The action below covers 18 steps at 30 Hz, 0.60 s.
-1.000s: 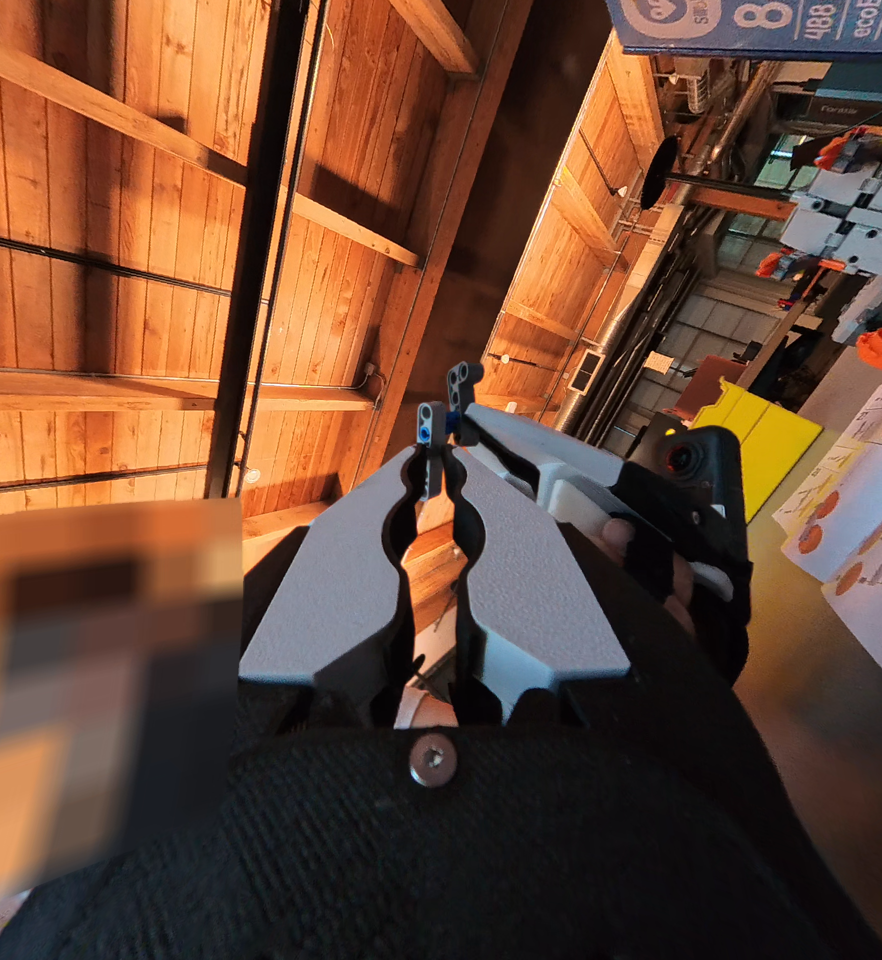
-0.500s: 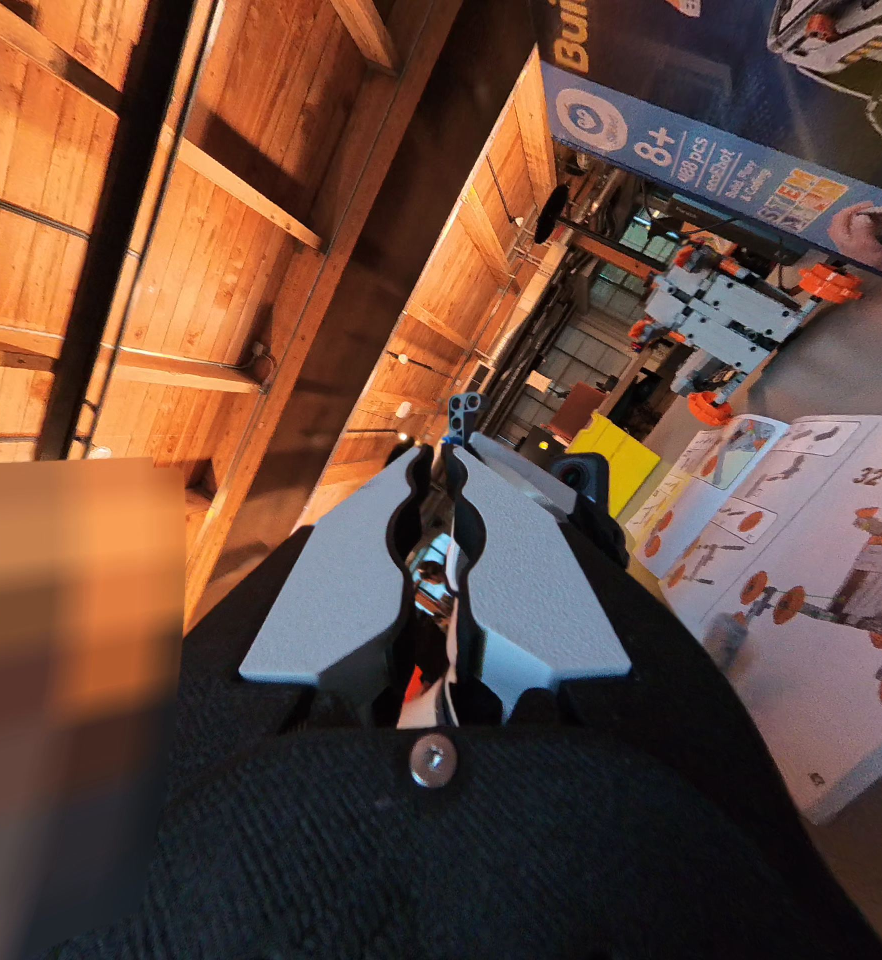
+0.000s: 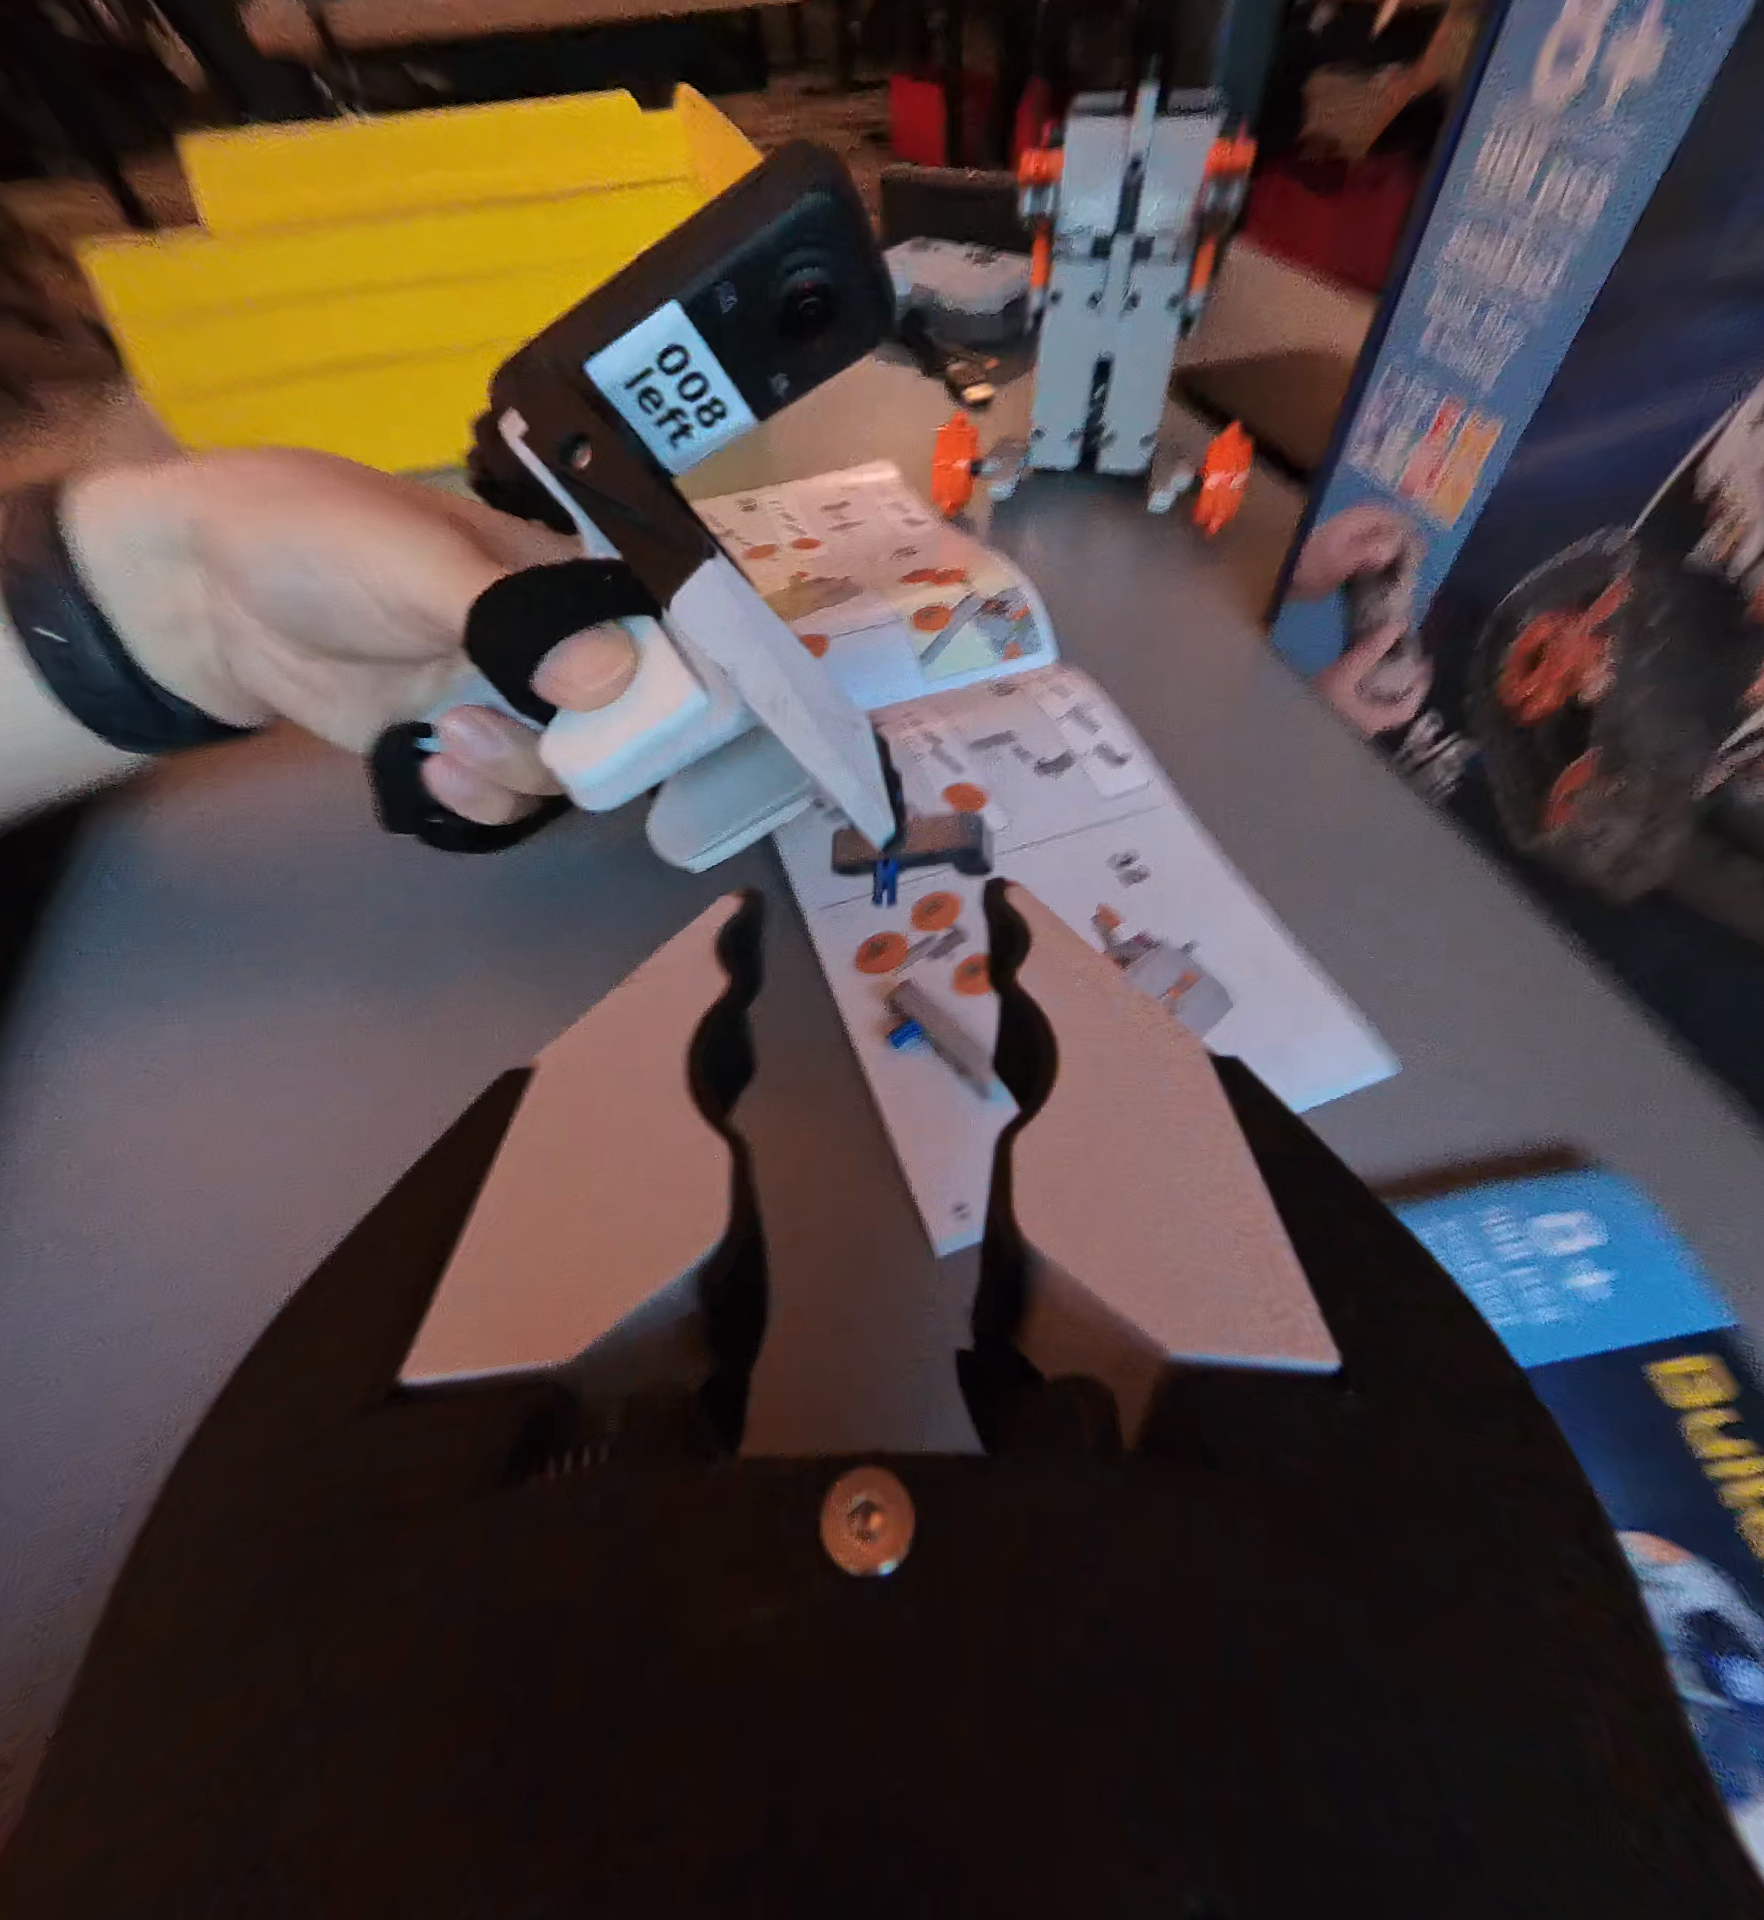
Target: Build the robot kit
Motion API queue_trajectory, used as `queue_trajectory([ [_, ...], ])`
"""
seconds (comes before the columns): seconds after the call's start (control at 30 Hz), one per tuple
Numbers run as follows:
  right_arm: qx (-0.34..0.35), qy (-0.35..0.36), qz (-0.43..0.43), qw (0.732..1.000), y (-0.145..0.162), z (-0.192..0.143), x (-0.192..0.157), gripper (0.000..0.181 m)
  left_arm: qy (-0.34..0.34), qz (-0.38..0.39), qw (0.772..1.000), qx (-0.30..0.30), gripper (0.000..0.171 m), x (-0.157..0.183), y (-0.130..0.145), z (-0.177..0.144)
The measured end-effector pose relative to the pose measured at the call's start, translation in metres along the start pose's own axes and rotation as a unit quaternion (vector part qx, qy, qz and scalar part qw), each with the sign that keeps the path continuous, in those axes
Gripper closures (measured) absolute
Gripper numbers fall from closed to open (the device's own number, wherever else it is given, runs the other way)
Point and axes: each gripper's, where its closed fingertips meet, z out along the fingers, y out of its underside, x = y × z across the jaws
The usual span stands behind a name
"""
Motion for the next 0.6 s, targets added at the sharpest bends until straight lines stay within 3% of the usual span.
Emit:
queue_trajectory([
  [0.07,0.009,0.045,-0.077,0.996,-0.011,0.0,-0.001,0.116,-0.006,0.003,1.0,-0.003,0.167,0.001,0.004,0.001],
  [0.13,0.002,0.072,-0.127,0.989,-0.015,0.0,-0.004,0.117,-0.001,0.004,1.0,-0.003,0.167,0.005,0.006,0.002],
  [0.23,-0.03,0.087,-0.146,0.985,-0.008,0.003,-0.004,0.124,0.015,0.002,1.0,-0.003,0.168,0.014,0.009,0.003],
  [0.27,-0.045,0.091,-0.144,0.984,-0.003,0.005,-0.003,0.131,0.014,0.005,1.0,-0.007,0.167,0.014,0.011,0.004],
  [0.3,-0.057,0.093,-0.148,0.983,0.001,0.005,-0.003,0.15,0.012,0.009,1.0,-0.012,0.167,0.015,0.014,0.004],
  [0.33,-0.061,0.088,-0.149,0.983,0.002,0.006,-0.005,0.15,0.007,0.012,1.0,-0.013,0.168,0.014,0.015,0.003],
  [0.4,-0.059,0.057,-0.136,0.987,0.003,0.01,-0.015,0.15,0.005,0.016,1.0,-0.015,0.166,0.014,0.018,-0.003],
  [0.43,-0.062,0.017,-0.125,0.99,0.007,0.013,-0.029,0.15,-0.007,0.009,1.0,-0.007,0.149,0.012,0.015,-0.01],
  [0.47,-0.077,-0.024,-0.11,0.991,0.014,0.018,-0.044,0.15,-0.027,0.021,0.999,0.011,0.143,0.01,0.008,-0.023],
  [0.53,-0.117,-0.081,-0.118,0.983,0.033,0.029,-0.07,0.15,-0.101,0.081,0.99,0.062,0.143,0.002,-0.013,-0.06],
  [0.6,-0.162,-0.088,-0.167,0.969,0.049,0.038,-0.078,0.15,-0.139,0.125,0.976,0.108,0.143,0.005,-0.031,-0.091],
])
